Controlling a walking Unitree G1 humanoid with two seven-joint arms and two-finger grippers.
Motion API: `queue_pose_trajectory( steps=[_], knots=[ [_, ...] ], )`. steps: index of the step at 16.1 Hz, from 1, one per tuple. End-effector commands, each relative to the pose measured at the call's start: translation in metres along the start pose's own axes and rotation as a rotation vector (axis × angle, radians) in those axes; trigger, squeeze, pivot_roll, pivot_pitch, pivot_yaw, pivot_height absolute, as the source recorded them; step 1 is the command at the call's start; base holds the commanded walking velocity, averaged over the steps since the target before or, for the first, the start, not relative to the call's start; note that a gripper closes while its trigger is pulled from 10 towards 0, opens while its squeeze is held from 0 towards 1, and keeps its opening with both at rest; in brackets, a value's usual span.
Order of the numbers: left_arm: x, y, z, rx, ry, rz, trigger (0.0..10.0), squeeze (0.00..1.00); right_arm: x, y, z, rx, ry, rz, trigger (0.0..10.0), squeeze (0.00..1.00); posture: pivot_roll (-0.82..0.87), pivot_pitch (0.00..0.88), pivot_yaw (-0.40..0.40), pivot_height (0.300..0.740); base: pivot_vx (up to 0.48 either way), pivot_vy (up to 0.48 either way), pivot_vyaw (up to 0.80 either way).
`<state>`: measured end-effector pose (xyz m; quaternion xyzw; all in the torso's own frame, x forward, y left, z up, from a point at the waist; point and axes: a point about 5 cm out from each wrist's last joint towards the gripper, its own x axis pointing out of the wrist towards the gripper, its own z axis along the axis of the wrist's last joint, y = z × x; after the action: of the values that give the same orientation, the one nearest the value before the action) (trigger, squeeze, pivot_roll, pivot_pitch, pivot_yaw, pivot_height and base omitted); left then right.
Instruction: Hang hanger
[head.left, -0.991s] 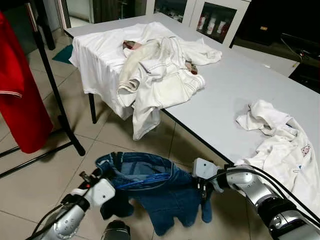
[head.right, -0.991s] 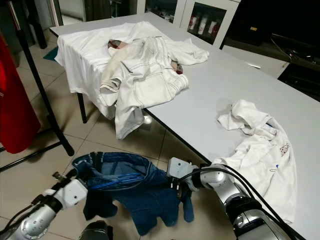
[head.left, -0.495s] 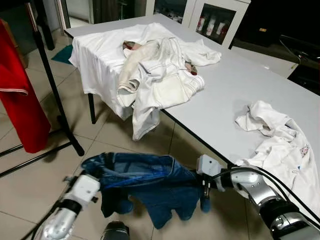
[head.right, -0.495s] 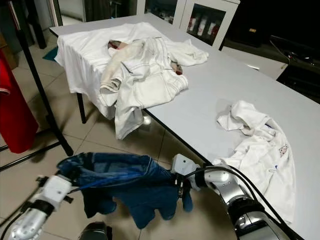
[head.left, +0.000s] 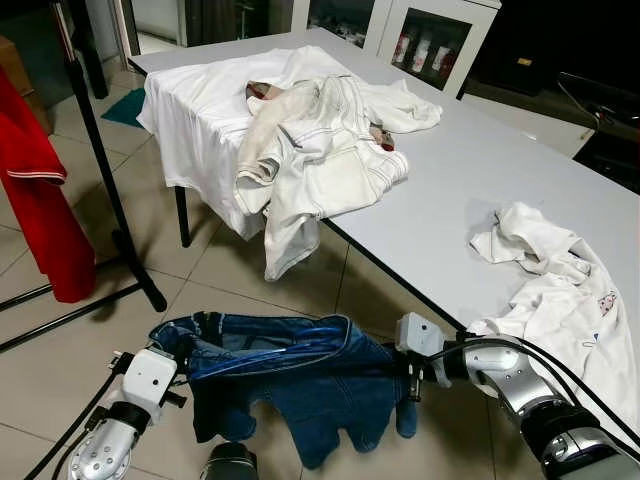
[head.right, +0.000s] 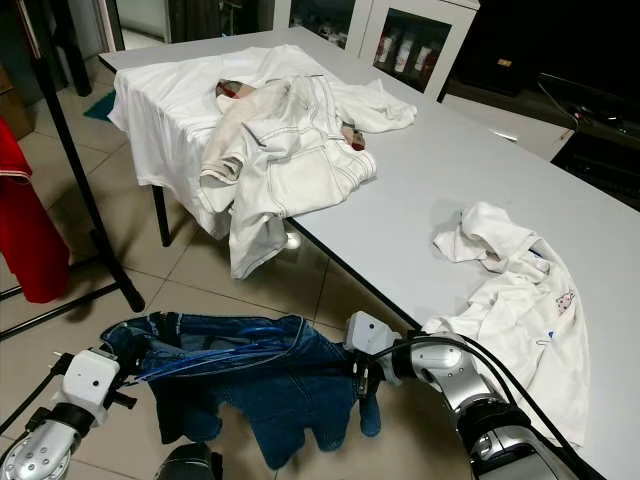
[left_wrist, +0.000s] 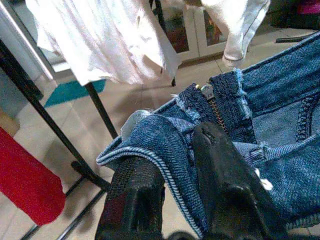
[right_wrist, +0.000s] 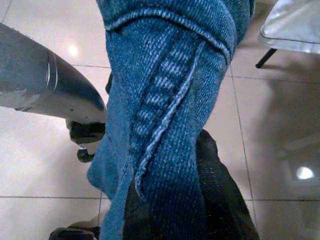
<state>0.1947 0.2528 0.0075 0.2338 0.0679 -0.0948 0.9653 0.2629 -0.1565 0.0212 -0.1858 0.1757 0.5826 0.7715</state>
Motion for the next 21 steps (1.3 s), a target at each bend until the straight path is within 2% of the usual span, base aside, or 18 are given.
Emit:
queue_pose_trajectory(
  steps=[1,4,6,9,13,15,18,21],
  knots=[
    [-0.01,0.02,-0.008,0.029,0.039,0.105,10.0,0.0,-0.027,-0.016,-0.01,0.024,0.072,-0.108,0.0,0.0,0.28,0.029,-0.156,0.71,0.0,0.0,0.0],
    [-0.017,0.027,-0.016,-0.026,0.071,0.191,10.0,0.0,-0.033,-0.02,-0.012,0.045,0.071,-0.137,0.0,0.0,0.28,0.024,-0.156,0.71,0.0,0.0,0.0],
    [-0.026,0.04,-0.027,-0.181,0.118,0.343,10.0,0.0,-0.036,-0.023,-0.012,0.046,0.074,-0.152,0.0,0.0,0.28,0.022,-0.156,0.71,0.0,0.0,0.0],
    [-0.031,0.043,-0.034,-0.274,0.146,0.409,10.0,0.0,-0.037,-0.025,-0.011,0.044,0.079,-0.157,0.0,0.0,0.28,0.022,-0.156,0.71,0.0,0.0,0.0],
    [-0.02,0.039,-0.022,-0.136,0.093,0.323,10.0,0.0,-0.034,-0.022,-0.008,-0.003,0.079,-0.099,0.0,0.0,0.28,0.025,-0.163,0.71,0.0,0.0,0.0],
    [-0.007,0.044,-0.004,-0.016,0.01,0.263,10.0,0.0,-0.032,-0.02,-0.011,-0.059,0.148,-0.076,0.0,0.0,0.28,0.025,-0.161,0.71,0.0,0.0,0.0],
    [-0.001,0.048,0.001,-0.013,-0.015,0.268,10.0,0.0,-0.031,-0.019,-0.009,-0.083,0.146,-0.066,0.0,0.0,0.28,0.021,-0.157,0.71,0.0,0.0,0.0],
    [0.001,0.048,0.003,0.004,-0.023,0.263,10.0,0.0,-0.03,-0.022,-0.013,-0.118,0.223,-0.089,0.0,0.0,0.27,0.019,-0.154,0.71,0.0,0.0,0.0]
  ],
)
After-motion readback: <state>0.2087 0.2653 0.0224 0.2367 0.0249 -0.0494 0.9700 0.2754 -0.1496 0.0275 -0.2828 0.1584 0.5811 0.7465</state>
